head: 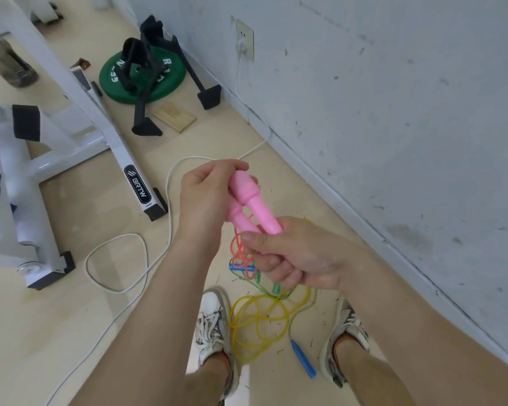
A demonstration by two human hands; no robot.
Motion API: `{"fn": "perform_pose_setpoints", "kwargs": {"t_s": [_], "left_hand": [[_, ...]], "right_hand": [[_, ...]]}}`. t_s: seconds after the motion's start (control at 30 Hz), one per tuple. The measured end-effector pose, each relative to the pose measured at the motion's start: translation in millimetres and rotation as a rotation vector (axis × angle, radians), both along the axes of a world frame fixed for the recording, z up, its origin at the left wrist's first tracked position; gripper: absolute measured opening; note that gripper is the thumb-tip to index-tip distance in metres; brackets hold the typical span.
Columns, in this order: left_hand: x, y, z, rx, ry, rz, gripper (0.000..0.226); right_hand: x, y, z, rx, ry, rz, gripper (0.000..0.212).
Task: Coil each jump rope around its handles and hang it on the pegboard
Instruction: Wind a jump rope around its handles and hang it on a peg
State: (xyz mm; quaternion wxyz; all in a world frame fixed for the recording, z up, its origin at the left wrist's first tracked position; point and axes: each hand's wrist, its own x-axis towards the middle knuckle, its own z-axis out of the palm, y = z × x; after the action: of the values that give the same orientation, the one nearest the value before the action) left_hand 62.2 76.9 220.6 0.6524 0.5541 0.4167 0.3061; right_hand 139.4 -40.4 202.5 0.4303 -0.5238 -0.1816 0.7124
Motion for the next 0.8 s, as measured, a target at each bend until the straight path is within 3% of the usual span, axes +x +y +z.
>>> {"fn": "perform_pose_setpoints", "kwargs": {"t_s": [0.07, 0.17, 0.23, 0.33, 0.4, 0.53, 0.6, 0.7, 0.73, 0.8], "left_hand": [[-4, 5, 0, 0.11, 0.175, -0.113, 0.028], [-10, 12, 1, 0.169, 0.331, -0.207, 0.052], [-11, 16, 2, 0.192, 0.393, -0.199, 0.055], [-12, 20, -1, 0.4, 0.449, -0.193, 0.06], [-11, 18, -3, 0.377, 0.398, -0.185, 0.06], [-4, 6, 2, -0.087, -0.021, -0.223, 0.057], [2, -2, 2, -0.014, 0.022, -0.21, 0.038], [5, -12, -10, 0.251, 0.187, -0.255, 0.02], [6, -14, -16, 0.303, 0.214, -0.305, 0.021], [6, -11, -25, 0.59, 0.444, -0.444, 0.013]], "right_hand": [[14, -5, 5, 0.005, 0.116, 0.001, 0.022], [26, -13, 8, 0.046, 0.295, 0.011, 0.022], [27, -13, 6, 0.071, 0.392, 0.028, 0.021], [21, -10, -5, 0.113, 0.545, 0.071, 0.022], [15, -7, -10, 0.146, 0.657, 0.1, 0.024], [8, -5, -5, 0.262, 0.783, 0.145, 0.022], [3, -3, 0, 0.329, 0.823, 0.102, 0.021], [1, 1, 9, 0.312, 0.78, -0.116, 0.02], [3, 1, 11, 0.255, 0.69, -0.219, 0.02], [10, 0, 10, 0.143, 0.384, -0.363, 0.018]]}}
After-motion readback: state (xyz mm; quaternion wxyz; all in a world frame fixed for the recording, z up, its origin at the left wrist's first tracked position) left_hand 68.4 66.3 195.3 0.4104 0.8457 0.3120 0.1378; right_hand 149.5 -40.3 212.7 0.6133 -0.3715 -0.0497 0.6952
